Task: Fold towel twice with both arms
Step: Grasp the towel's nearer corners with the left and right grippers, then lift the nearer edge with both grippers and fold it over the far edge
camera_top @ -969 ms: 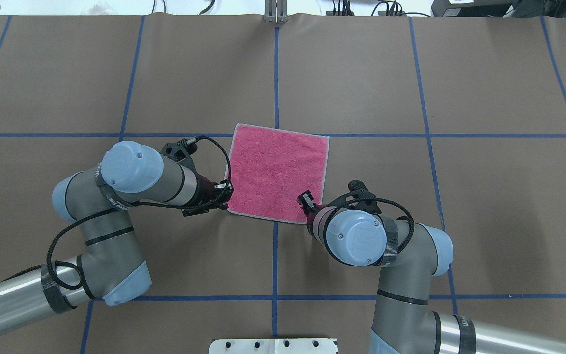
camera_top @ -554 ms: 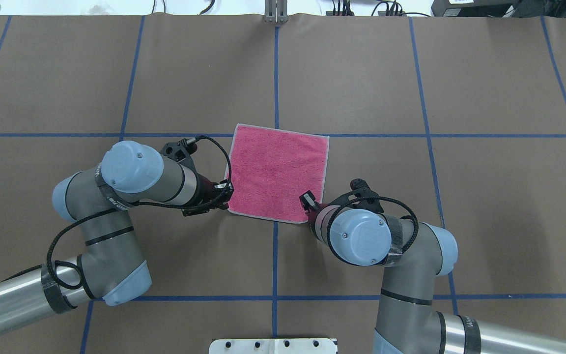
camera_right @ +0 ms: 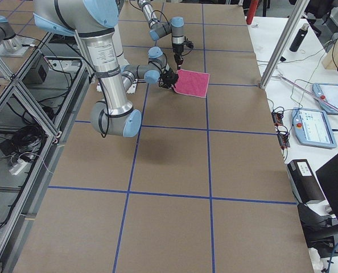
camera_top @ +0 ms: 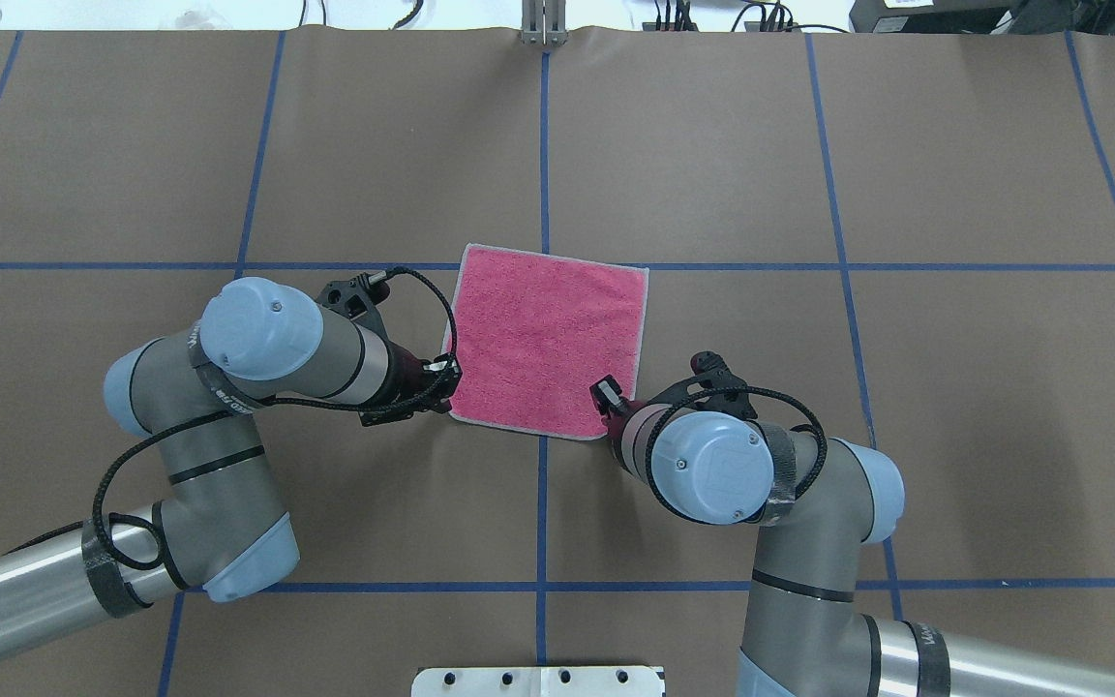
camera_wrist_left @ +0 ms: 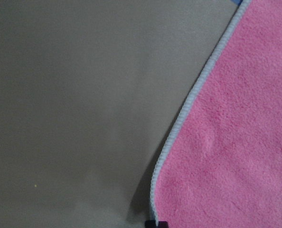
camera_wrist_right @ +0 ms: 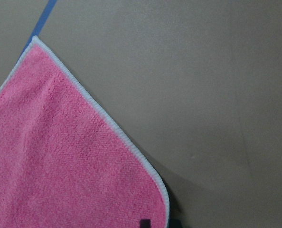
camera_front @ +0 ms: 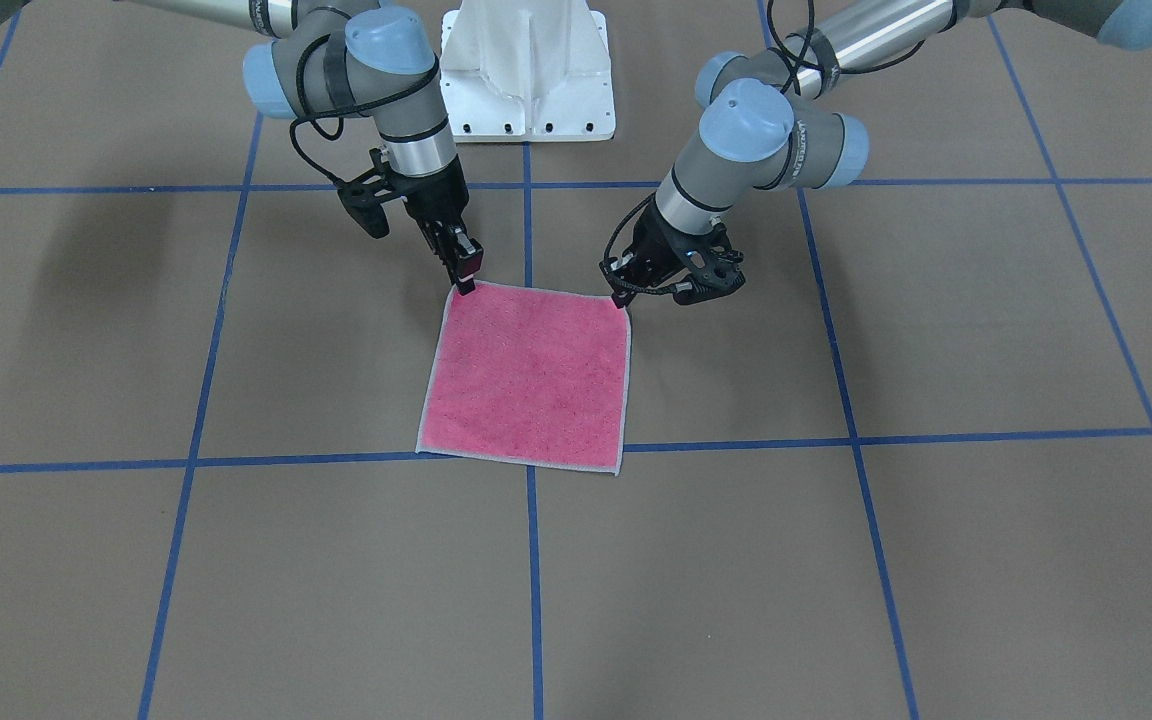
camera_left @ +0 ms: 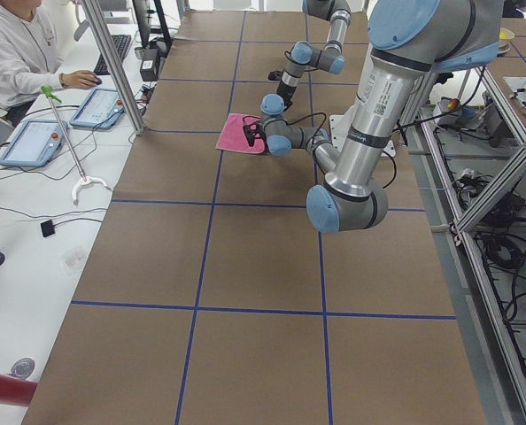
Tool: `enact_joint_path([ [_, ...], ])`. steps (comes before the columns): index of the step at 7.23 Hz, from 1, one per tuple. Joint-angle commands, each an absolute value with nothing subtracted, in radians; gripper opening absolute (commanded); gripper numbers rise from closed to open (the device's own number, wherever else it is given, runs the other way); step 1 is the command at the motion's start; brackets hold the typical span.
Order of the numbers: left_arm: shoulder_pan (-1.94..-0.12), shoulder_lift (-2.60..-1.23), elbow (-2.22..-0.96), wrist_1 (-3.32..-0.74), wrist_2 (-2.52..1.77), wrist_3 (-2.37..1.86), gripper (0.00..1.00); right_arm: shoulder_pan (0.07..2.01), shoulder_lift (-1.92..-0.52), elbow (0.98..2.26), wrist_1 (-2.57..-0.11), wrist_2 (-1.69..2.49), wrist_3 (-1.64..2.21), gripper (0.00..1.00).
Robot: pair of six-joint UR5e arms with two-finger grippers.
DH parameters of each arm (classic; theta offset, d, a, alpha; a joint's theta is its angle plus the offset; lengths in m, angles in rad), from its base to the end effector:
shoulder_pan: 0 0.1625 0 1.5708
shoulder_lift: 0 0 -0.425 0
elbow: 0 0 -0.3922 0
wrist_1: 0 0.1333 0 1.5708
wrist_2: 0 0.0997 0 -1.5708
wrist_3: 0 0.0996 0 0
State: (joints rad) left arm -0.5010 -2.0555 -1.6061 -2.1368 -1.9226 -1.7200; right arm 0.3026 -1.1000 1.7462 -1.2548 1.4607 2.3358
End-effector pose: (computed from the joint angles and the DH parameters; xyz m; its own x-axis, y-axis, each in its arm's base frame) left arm 0.5380 -0.4075 0.2990 0.3769 -0.3655 -0.8511 0.2422 0.9258 -0.2903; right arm -0.5719 -0.3296 0.2799 0.1290 0.7614 0.6354 -0.6537 0.5471 -0.5229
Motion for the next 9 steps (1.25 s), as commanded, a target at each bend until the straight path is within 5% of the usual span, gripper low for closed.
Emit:
enact_joint_path([
  [1,-0.502,-2.057,-1.611,-2.137,-1.924,-1.72,0.0,0.31,-1.106,1.75,-1.256,1.468,2.312,0.0],
  [7,-0.48,-2.037,-1.831,-2.123,-2.0,-1.848,0.0,0.33,-1.279,2.057,-1.296,1.554,2.252,0.0],
  [9,-0.471,-2.04,-1.839,-2.094,-2.0,-1.861,0.0,0.325,-1.272,2.045,-1.315,1.562,2.244,0.0],
])
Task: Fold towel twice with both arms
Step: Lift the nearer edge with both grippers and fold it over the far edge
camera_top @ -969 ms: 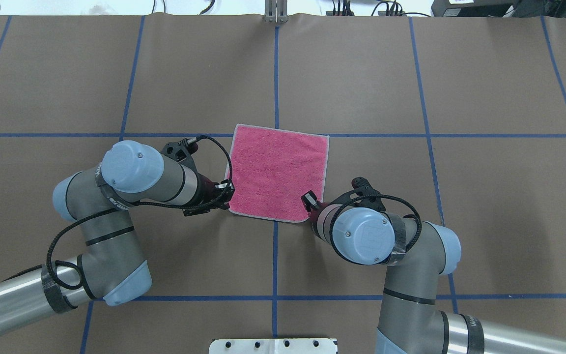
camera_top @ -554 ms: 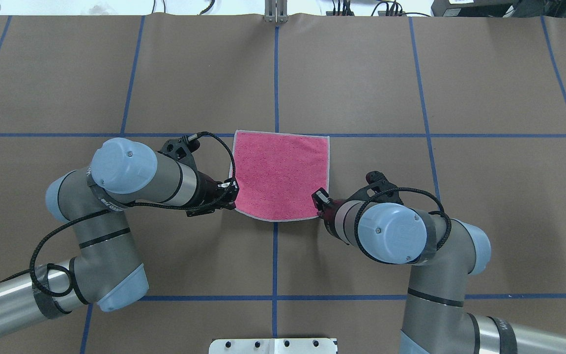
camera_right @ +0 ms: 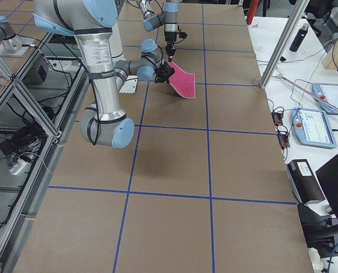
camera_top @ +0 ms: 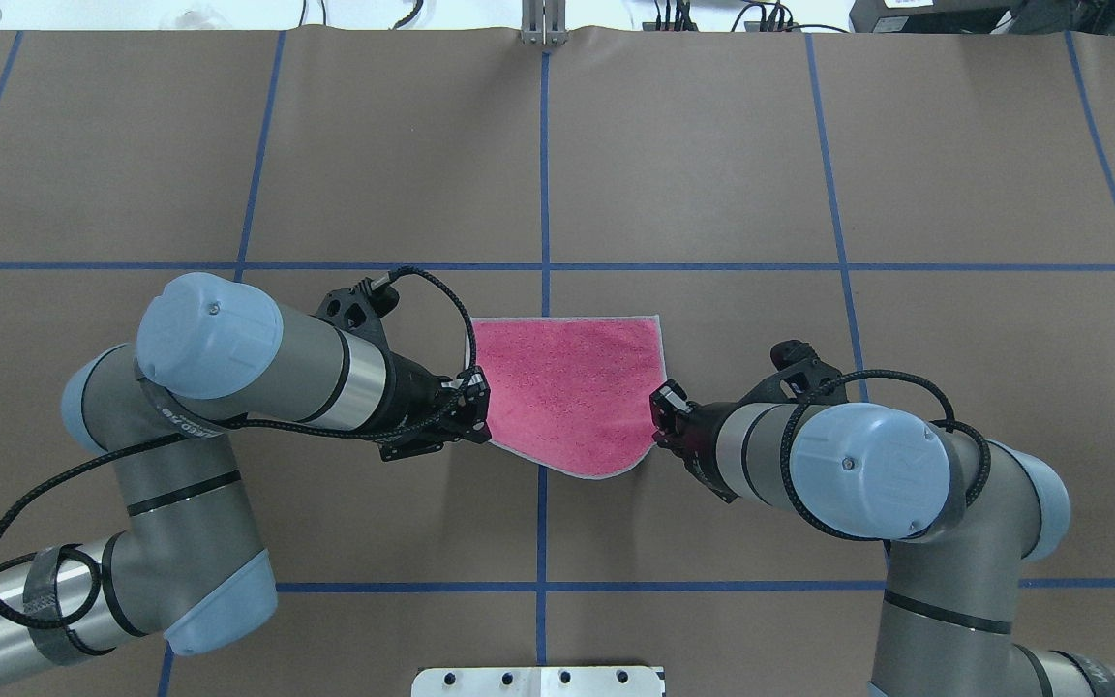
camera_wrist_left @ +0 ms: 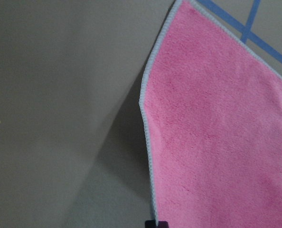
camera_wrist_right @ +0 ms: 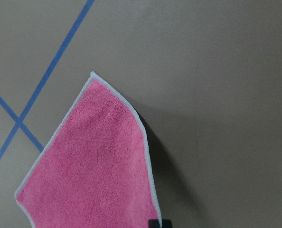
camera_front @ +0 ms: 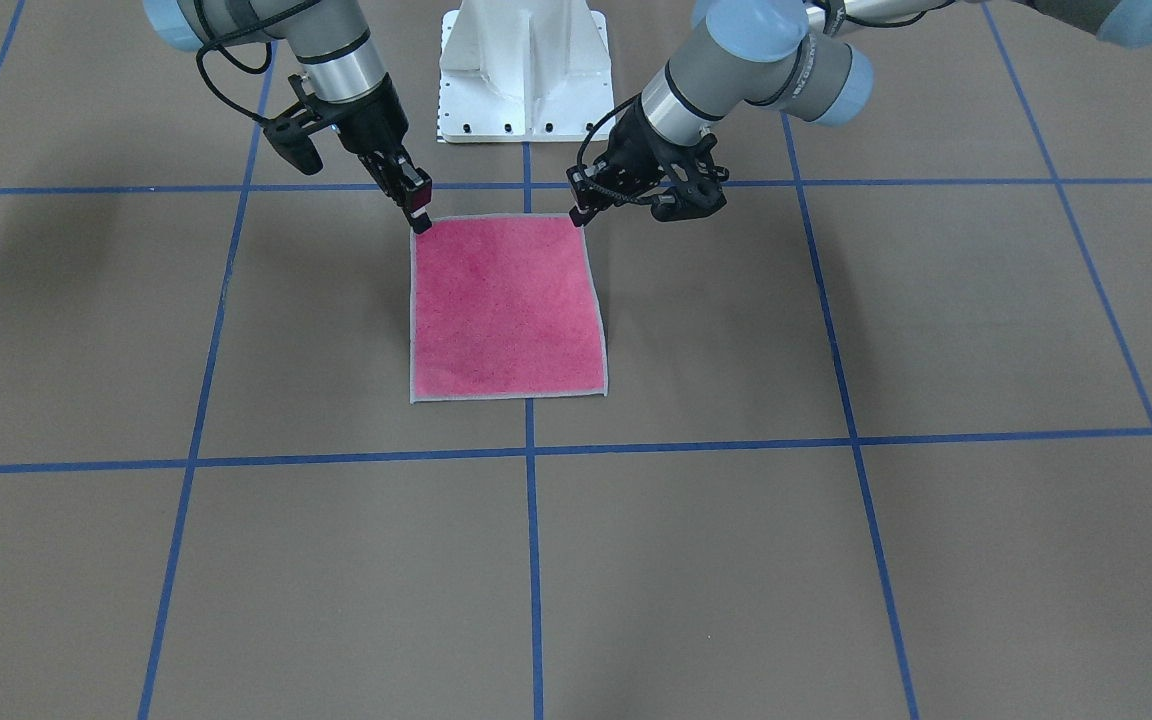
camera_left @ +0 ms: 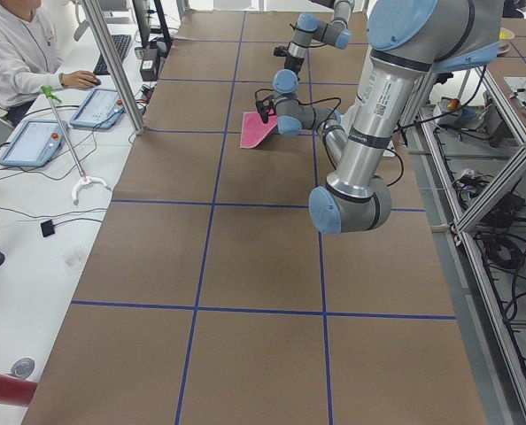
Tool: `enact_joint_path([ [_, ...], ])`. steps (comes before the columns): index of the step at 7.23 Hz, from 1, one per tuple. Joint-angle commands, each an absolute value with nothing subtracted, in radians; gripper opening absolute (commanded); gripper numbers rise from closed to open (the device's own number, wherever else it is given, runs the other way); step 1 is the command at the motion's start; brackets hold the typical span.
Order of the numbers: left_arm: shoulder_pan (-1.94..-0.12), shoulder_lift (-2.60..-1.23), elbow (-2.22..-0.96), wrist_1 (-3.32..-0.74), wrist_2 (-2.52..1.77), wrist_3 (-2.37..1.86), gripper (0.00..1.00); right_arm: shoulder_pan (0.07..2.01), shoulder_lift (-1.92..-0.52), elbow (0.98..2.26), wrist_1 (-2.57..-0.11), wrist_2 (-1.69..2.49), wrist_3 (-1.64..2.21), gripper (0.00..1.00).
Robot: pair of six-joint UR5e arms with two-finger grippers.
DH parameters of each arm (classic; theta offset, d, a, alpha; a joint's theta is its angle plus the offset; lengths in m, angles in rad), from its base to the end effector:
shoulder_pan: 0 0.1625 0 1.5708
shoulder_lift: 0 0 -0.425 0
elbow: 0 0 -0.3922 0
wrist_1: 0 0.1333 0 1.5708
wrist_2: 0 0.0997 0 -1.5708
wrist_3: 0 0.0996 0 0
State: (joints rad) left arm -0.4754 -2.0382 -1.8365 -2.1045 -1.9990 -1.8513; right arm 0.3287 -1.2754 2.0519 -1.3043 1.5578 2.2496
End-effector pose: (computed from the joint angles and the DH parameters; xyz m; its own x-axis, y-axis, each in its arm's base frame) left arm 0.4907 -0.3560 0.2115 0.2380 -0.4058 -0.8825 0.1353 0.9135 -0.3836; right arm -0.4674 -0.3016 0.2583 0.1617 0.7185 0.6765 -0.5588 0.6317 -0.5373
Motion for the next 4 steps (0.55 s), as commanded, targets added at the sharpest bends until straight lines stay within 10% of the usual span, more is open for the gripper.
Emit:
enact_joint_path([
  [1,-0.471,-2.042,-1.812,-2.092,-1.994,-1.858,0.0,0.334,-1.26,2.014,-1.315,1.557,2.2,0.0],
  [4,-0.482,-2.071,-1.706,-2.095,-1.959,-1.848,0.0,0.377,-1.175,1.896,-1.313,1.554,2.177,0.0],
])
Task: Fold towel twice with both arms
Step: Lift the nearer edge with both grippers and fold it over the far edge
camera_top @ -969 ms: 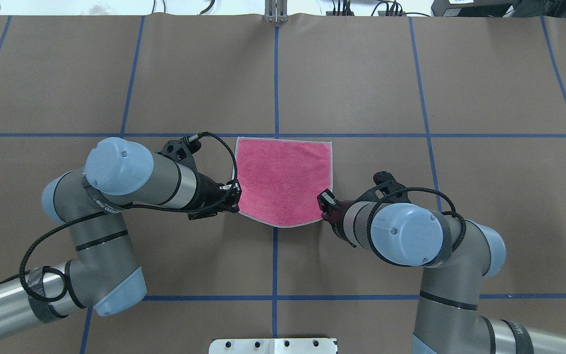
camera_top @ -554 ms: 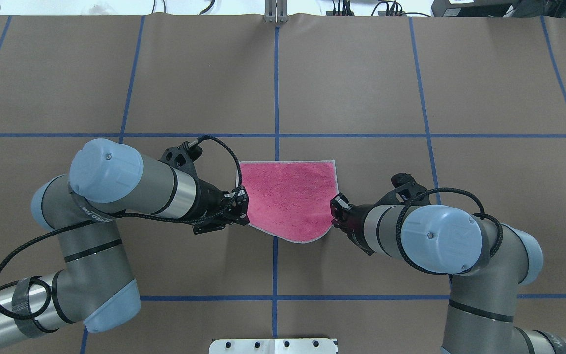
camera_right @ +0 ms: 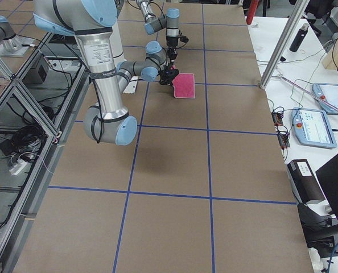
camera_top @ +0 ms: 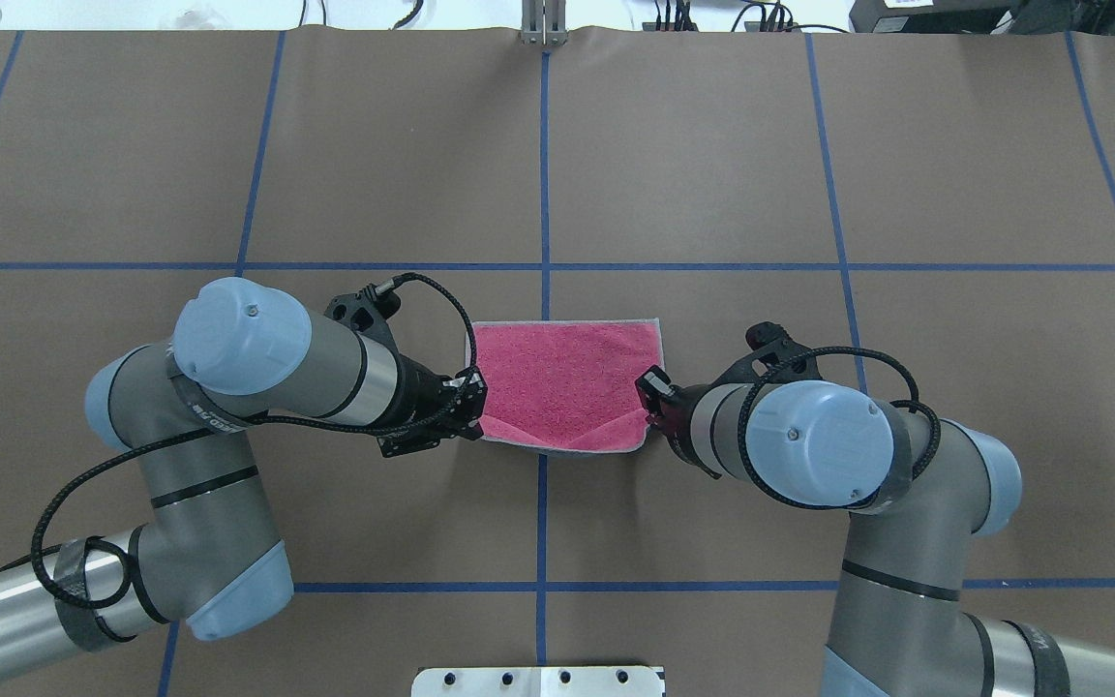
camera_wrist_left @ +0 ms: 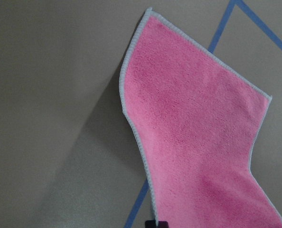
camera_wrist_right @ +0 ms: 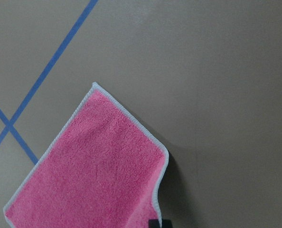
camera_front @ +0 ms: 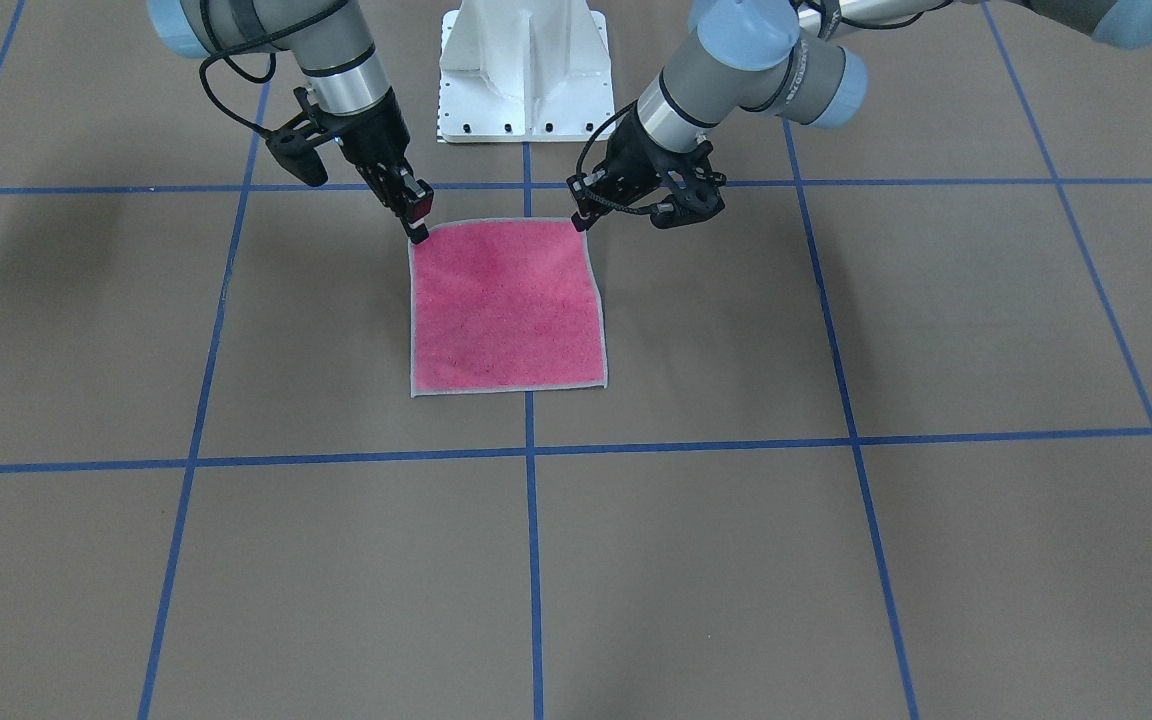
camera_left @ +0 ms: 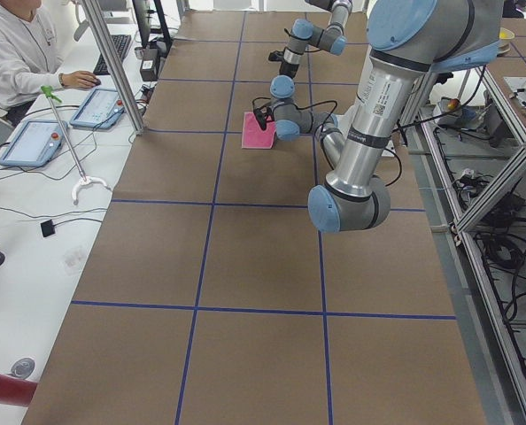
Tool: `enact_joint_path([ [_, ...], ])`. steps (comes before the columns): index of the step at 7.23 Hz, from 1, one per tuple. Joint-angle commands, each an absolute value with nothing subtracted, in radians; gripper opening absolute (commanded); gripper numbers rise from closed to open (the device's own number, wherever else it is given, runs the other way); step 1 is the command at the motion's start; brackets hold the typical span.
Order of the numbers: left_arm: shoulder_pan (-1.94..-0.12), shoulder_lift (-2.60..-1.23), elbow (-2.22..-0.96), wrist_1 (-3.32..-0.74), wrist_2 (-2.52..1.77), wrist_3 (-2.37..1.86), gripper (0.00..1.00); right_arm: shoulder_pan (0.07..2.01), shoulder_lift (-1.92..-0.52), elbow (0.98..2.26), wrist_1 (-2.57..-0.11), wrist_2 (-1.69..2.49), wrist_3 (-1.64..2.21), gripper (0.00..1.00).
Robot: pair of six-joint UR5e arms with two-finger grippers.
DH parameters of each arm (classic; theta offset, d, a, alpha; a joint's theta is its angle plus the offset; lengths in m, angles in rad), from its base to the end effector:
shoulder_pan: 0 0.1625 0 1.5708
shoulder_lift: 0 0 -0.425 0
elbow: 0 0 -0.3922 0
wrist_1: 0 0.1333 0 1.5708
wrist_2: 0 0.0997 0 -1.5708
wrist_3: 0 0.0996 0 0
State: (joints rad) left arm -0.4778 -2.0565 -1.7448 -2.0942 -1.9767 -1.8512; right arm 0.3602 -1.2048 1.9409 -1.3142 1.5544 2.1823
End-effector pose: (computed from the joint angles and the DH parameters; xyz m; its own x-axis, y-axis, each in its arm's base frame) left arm 0.5169 -0.3735 0.2403 0.2955 -0.4393 -0.8483 0.1869 0.8974 -0.3996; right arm -0.4958 -0.3309 0.2669 0.2090 0.6921 0.6909 -0.5926 0.6516 -0.4735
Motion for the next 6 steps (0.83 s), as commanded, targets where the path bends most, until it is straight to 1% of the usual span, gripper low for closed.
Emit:
enact_joint_path([
  [1,-0.492,-2.075,-1.692,-2.095,-1.953,-1.847,0.0,0.39,-1.174,1.887,-1.31,1.552,2.169,0.0],
  [4,-0.526,-2.086,-1.681,-2.092,-1.94,-1.847,0.0,0.422,-1.163,1.87,-1.307,1.552,2.132,0.0],
  [5,-0.534,-2.098,-1.678,-2.092,-1.94,-1.847,0.0,0.423,-1.129,1.84,-1.315,1.552,2.131,0.0],
  [6,-0.534,-2.102,-1.672,-2.091,-1.94,-1.847,0.0,0.426,-1.124,1.824,-1.309,1.552,2.129,0.0],
])
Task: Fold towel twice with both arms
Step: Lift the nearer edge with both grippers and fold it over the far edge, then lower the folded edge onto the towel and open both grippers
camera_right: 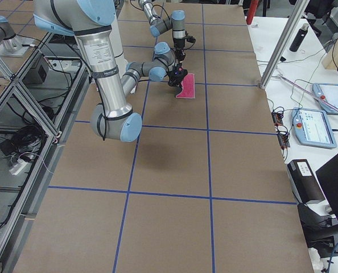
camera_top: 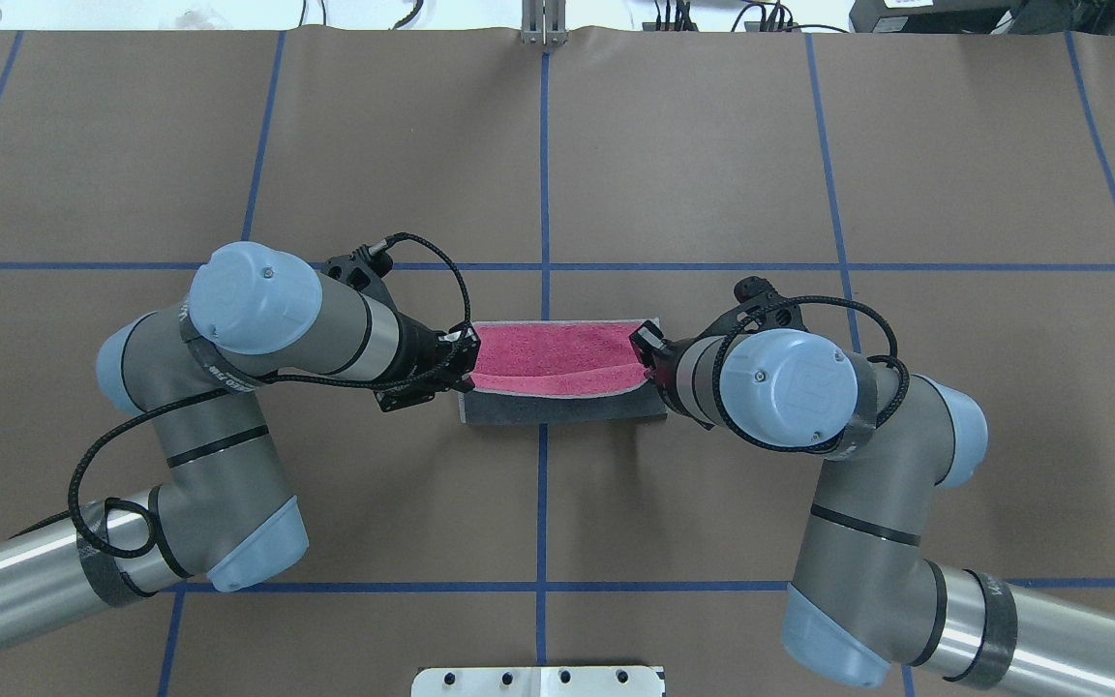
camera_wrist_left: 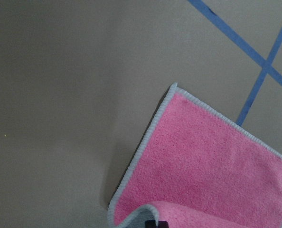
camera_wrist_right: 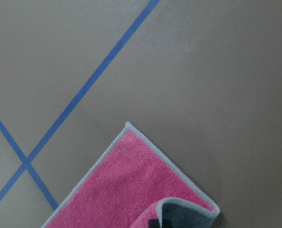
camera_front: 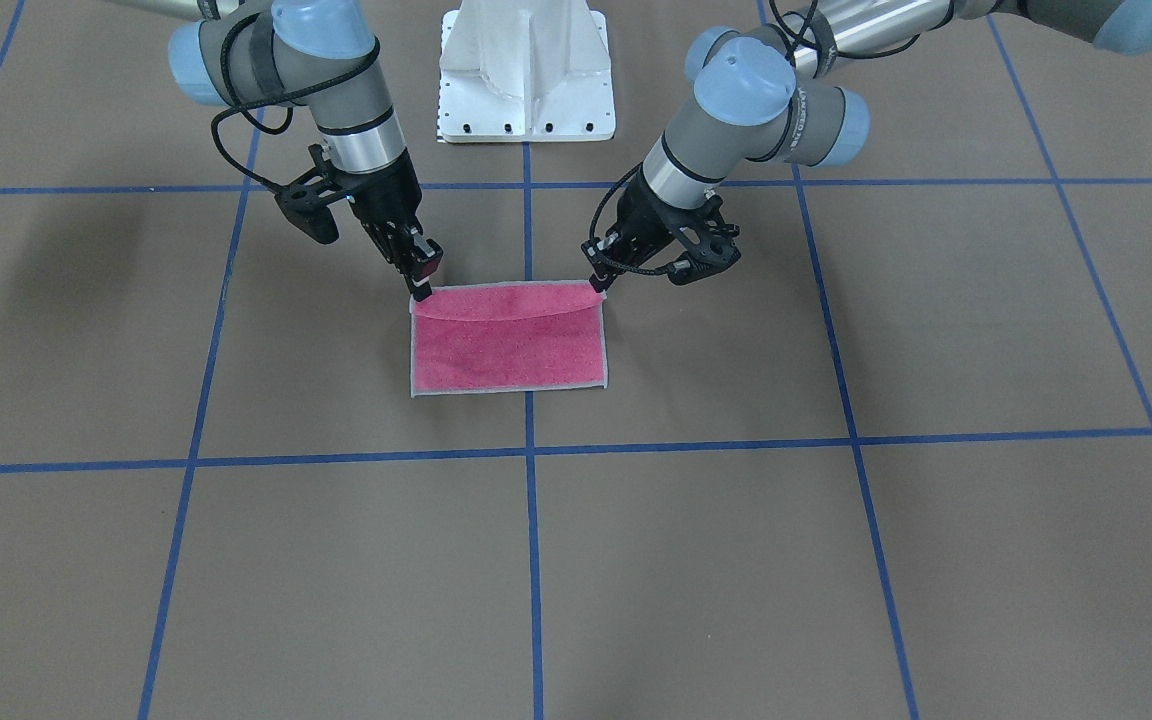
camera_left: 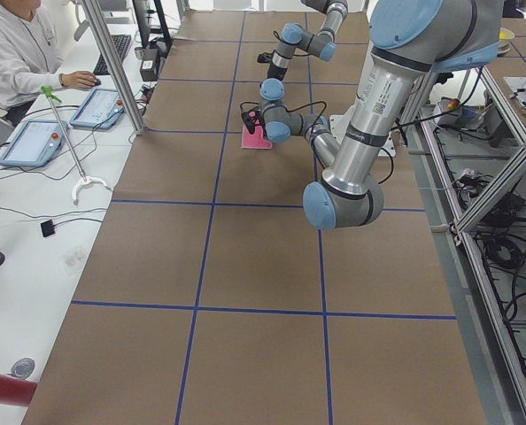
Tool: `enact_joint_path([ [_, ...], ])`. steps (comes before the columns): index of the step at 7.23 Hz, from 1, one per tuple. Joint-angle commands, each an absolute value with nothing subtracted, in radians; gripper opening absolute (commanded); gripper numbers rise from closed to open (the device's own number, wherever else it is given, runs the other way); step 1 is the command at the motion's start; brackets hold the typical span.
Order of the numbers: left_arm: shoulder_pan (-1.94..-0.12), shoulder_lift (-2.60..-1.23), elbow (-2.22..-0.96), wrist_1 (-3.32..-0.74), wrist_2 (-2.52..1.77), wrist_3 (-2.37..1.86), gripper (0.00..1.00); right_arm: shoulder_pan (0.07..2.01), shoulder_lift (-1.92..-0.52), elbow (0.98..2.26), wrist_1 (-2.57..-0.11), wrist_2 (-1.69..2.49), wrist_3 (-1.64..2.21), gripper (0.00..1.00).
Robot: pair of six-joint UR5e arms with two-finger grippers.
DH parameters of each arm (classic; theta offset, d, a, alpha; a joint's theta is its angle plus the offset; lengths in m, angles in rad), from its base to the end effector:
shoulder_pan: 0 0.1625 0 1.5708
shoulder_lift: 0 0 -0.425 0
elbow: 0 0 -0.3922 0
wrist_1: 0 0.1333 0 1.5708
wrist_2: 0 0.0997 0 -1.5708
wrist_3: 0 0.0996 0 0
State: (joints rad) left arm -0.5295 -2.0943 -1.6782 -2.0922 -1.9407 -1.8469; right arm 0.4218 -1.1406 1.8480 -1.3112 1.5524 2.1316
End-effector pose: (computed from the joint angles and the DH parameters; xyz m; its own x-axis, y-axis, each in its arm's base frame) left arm 0.5158 -0.4146 0.2459 0.2868 -0.4623 -0.8390 0.2744 0.8788 -0.3904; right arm -0.5048 -0.3746 0.2684 0.2136 0.6787 0.7027 -0.6338 0.6436 -0.4290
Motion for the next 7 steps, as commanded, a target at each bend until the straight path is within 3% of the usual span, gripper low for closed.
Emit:
enact_joint_path([
  [1,-0.541,-2.117,-1.654,-2.092,-1.94,-1.847,0.0,0.434,-1.12,1.816,-1.307,1.552,2.12,0.0],
  [7,-0.565,-2.161,-1.569,-2.106,-1.94,-1.847,0.0,0.463,-1.077,1.753,-1.305,1.555,2.117,0.0],
])
